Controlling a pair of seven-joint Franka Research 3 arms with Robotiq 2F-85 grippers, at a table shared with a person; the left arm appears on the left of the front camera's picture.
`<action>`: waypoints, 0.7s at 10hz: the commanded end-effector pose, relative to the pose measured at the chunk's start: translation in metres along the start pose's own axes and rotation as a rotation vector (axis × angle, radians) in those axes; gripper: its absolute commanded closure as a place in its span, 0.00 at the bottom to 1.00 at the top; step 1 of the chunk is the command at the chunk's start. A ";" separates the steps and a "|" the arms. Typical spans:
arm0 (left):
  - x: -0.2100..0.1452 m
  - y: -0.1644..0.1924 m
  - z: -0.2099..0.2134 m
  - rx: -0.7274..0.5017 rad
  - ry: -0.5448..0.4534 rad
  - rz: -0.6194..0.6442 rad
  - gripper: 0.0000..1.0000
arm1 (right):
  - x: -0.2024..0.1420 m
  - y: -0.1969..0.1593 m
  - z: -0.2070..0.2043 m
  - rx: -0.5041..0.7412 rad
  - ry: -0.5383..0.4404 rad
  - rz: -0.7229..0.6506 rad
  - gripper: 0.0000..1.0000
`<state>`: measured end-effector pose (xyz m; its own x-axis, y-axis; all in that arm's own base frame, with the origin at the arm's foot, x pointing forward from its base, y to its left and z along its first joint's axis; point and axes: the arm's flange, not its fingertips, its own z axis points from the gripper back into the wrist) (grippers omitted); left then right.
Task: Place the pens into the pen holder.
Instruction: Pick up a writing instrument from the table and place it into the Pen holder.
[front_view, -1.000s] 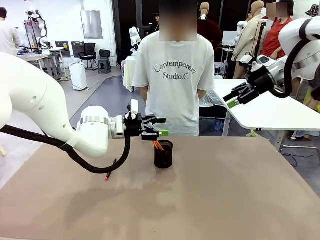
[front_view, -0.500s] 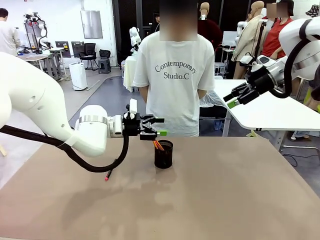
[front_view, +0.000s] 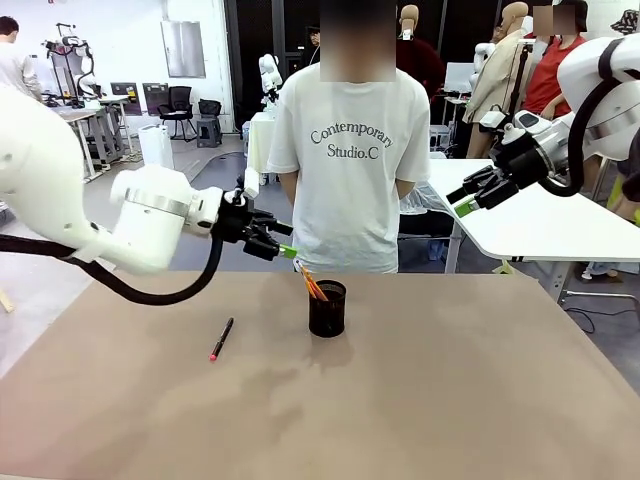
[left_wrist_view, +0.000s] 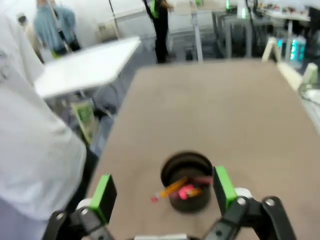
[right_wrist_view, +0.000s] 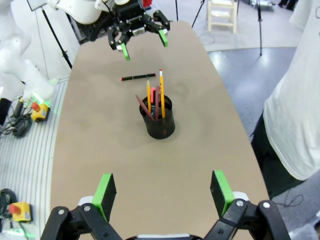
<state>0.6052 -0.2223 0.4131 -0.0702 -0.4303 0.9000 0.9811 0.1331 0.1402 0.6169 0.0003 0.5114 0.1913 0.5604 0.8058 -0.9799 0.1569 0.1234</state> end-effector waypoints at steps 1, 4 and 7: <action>0.026 -0.013 0.023 -0.116 0.197 0.090 0.00 | 0.002 0.001 0.000 -0.002 -0.001 0.004 0.00; 0.045 -0.030 0.047 -0.158 0.501 0.101 0.00 | 0.002 0.001 0.000 -0.002 -0.001 0.004 0.00; 0.024 -0.031 0.050 -0.075 0.774 0.279 0.00 | 0.002 0.001 0.000 -0.002 -0.001 0.004 0.00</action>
<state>0.5609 -0.1876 0.4547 0.2120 -0.8834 0.4180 0.9771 0.1982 -0.0767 0.6169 0.0003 0.5114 0.1913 0.5604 0.8058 -0.9799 0.1569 0.1235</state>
